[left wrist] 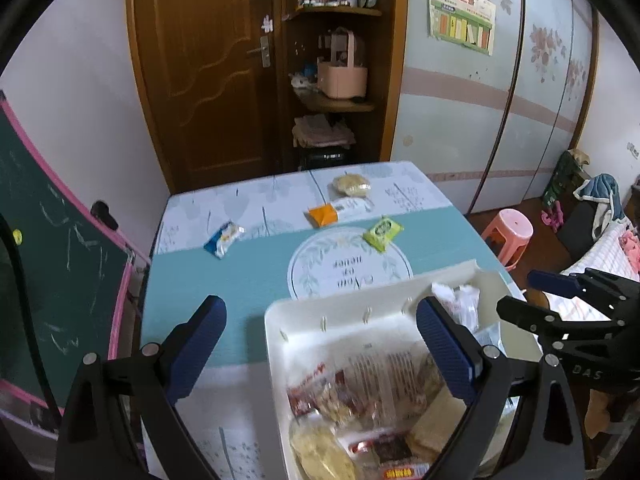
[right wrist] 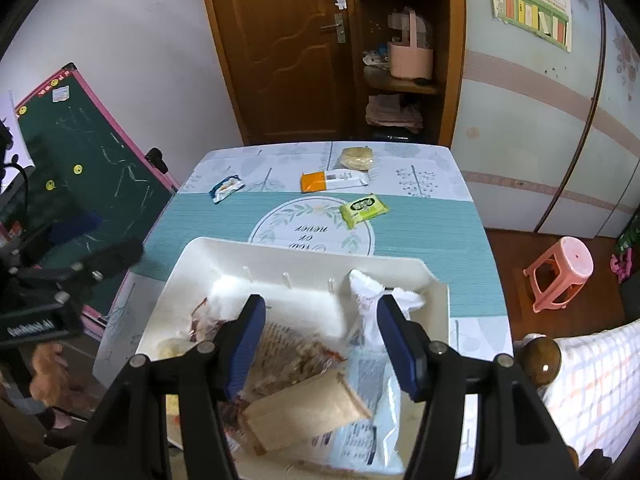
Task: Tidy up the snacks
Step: 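Move both grippers back toward the remaining snacks on the table, then grasp the orange-white wafer bar with the left gripper while the right grasps the green packet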
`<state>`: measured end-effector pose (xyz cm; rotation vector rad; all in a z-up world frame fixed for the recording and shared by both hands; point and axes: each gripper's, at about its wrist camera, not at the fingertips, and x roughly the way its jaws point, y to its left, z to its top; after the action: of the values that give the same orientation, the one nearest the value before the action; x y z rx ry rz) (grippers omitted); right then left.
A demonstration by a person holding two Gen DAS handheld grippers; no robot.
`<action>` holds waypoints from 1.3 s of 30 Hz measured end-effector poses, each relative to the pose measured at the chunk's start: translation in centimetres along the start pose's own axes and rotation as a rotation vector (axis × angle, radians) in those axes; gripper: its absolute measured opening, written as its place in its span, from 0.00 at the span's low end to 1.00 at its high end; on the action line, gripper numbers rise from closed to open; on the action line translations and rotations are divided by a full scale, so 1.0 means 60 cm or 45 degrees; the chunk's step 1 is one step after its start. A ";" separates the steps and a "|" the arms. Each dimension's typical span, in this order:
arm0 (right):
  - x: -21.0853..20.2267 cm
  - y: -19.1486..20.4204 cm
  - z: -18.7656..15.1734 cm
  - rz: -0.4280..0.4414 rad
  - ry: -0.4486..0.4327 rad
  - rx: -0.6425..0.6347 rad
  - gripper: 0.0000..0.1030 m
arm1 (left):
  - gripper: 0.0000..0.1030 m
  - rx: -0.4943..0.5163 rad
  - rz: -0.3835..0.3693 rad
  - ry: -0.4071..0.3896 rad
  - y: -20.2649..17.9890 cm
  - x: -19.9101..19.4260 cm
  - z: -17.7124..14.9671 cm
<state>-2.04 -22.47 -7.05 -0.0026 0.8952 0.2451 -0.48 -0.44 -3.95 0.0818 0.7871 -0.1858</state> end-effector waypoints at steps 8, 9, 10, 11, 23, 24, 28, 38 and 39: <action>0.031 -0.027 0.069 -0.077 -0.006 -0.034 0.57 | 0.93 0.088 0.016 -0.054 -0.001 0.010 0.087; 0.035 -0.032 0.078 -0.084 -0.006 -0.034 0.57 | 0.93 0.095 0.020 -0.063 -0.002 0.012 0.103; 0.038 -0.039 0.088 -0.090 -0.006 -0.031 0.57 | 0.93 0.101 0.022 -0.069 -0.001 0.013 0.113; 0.041 -0.045 0.099 -0.094 -0.006 -0.030 0.57 | 0.93 0.111 0.025 -0.079 -0.002 0.015 0.127; 0.055 -0.103 0.238 -0.185 -0.027 -0.048 0.57 | 0.93 0.229 0.082 -0.063 -0.026 0.083 0.284; 0.058 -0.106 0.245 -0.190 -0.021 -0.049 0.57 | 0.93 0.244 0.082 -0.051 -0.029 0.096 0.297; 0.098 -0.115 0.282 -0.186 0.042 -0.043 0.57 | 0.93 0.270 0.070 0.028 -0.039 0.160 0.327; 0.310 -0.164 0.285 -0.091 0.359 0.259 0.57 | 0.93 0.428 -0.001 0.304 -0.027 0.389 0.292; 0.328 -0.166 0.277 -0.083 0.386 0.294 0.57 | 0.93 0.428 0.003 0.322 -0.020 0.406 0.286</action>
<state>24.71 -26.28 -12.82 0.1486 1.2196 0.0793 28.08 -7.37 -9.19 0.4311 1.0015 -0.3084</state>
